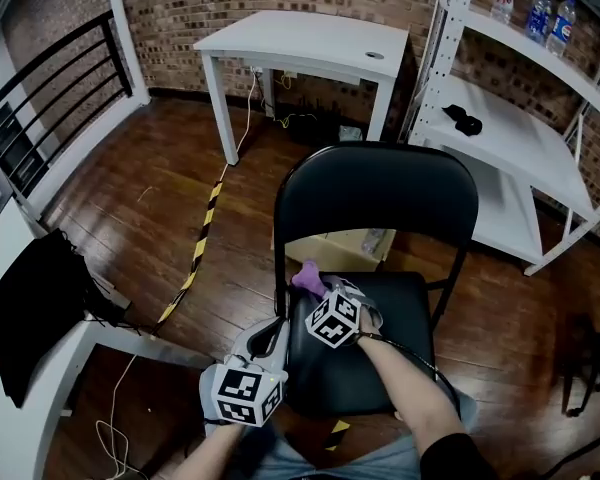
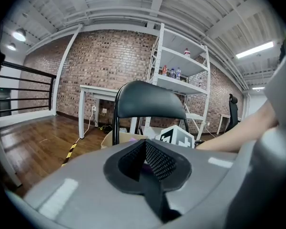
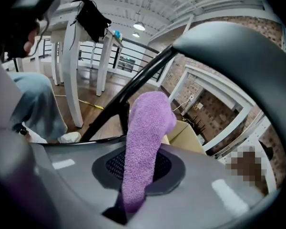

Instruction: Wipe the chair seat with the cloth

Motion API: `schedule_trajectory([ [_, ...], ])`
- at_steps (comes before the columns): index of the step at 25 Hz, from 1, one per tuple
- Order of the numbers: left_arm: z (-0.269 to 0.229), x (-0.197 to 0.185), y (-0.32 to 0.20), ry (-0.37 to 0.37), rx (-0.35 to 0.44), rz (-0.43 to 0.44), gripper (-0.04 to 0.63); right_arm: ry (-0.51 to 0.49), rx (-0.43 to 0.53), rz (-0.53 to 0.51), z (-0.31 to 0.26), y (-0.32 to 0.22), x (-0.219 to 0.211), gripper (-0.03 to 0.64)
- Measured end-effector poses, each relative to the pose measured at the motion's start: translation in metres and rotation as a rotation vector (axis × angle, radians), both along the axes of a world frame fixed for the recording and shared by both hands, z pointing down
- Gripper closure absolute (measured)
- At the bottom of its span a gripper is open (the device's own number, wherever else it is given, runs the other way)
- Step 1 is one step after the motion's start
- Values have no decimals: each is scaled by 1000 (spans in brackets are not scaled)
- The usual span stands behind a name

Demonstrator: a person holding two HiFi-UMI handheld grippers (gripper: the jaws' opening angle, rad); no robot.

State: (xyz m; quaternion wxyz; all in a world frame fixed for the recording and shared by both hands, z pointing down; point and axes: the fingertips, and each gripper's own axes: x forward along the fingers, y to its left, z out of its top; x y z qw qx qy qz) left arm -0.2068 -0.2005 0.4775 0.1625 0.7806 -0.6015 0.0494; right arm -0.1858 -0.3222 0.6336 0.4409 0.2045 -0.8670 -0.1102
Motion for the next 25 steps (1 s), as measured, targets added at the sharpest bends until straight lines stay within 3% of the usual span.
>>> schedule_trajectory([
  [8, 7, -10, 6, -9, -30, -22, 591, 96, 22, -25, 32, -21, -5, 574],
  [25, 0, 16, 36, -18, 48, -65, 591, 46, -49, -116, 36, 109, 20, 574],
])
